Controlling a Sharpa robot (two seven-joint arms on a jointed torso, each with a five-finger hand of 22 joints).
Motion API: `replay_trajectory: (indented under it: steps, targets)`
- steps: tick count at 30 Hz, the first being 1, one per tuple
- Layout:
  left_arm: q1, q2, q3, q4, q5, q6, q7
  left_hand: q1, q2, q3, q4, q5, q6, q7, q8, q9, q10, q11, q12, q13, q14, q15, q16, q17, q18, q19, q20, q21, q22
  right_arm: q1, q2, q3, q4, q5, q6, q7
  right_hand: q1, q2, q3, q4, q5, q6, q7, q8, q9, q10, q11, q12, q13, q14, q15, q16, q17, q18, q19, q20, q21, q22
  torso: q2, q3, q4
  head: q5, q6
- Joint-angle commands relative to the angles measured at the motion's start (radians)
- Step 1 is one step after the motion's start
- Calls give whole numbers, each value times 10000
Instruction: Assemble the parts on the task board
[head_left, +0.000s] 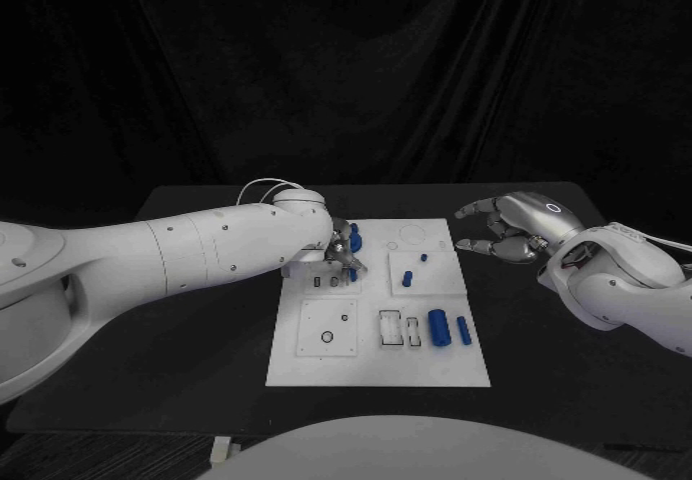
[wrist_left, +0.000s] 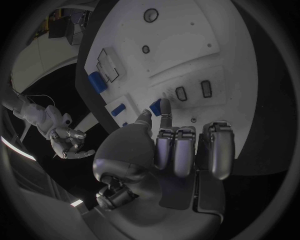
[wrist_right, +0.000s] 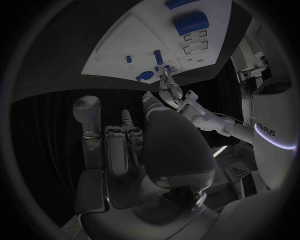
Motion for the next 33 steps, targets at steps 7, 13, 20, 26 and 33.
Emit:
replay_trajectory:
  steps: [7, 13, 20, 26, 33]
  targets:
    - [-58, 109, 11, -94, 54, 227, 200, 159, 15, 159, -88, 132, 16, -47, -112, 49, 1061, -76, 35, 2632, 1057, -69, 27, 2635, 2, -77, -29, -87, 1003, -28, 28, 8, -24, -62, 99, -58, 13, 83, -78, 2, 46, 86, -4, 67, -9, 1043, 101, 26, 2624, 1049, 58, 57, 2635, 66, 56, -12, -81, 961, -12, 2, -27, -8, -2]
    - [-80, 100, 11, -133, 54, 270, 213, 207, 13, 404, -239, 501, -14, -41, -282, 130, 1061, -72, 35, 2632, 1057, -67, 27, 2635, 12, -103, -33, -133, 973, -29, 19, 8, -41, -62, 132, -48, 22, 85, -79, -8, 50, 100, -2, 72, -10, 1043, 103, 26, 2624, 1049, 60, 57, 2635, 66, 56, -10, -84, 960, -16, -7, -35, -55, -2]
    - [-90, 71, 11, -140, 54, 310, 221, 312, -67, 722, -491, 756, -23, -53, -447, 217, 1061, -81, 35, 2632, 1057, -71, 27, 2635, 16, -107, -36, -163, 973, -31, 22, 8, -58, -62, 152, -47, 36, 66, -90, -26, 53, 114, -4, 74, -13, 1043, 104, 26, 2624, 1049, 64, 57, 2635, 68, 54, -7, -100, 957, -20, 4, -19, -58, -2]
    - [-97, 48, 10, -137, 54, 331, 222, 376, -157, 1126, -761, 841, -6, -61, -588, 293, 1061, -91, 35, 2632, 1057, -81, 27, 2635, 18, -105, -44, -186, 980, -35, 41, 8, -72, -62, 171, -63, 44, 59, -95, -36, 57, 123, -4, 76, -15, 1043, 105, 26, 2624, 1049, 65, 57, 2635, 68, 53, -5, -106, 956, -24, 6, -12, -41, -2]
    - [-103, 8, 10, -121, 54, 350, 247, 198, -471, 2189, -1263, 1796, 49, -52, -864, 447, 1061, -88, 35, 2632, 1057, -85, 27, 2635, 21, -94, -59, -225, 1010, -63, 55, 8, -90, -62, 211, -96, 93, 62, -91, -76, 72, 142, -1, 77, -24, 1043, 108, 26, 2624, 1049, 69, 57, 2635, 73, 47, -1, -143, 950, -18, -1, -17, -43, -2]
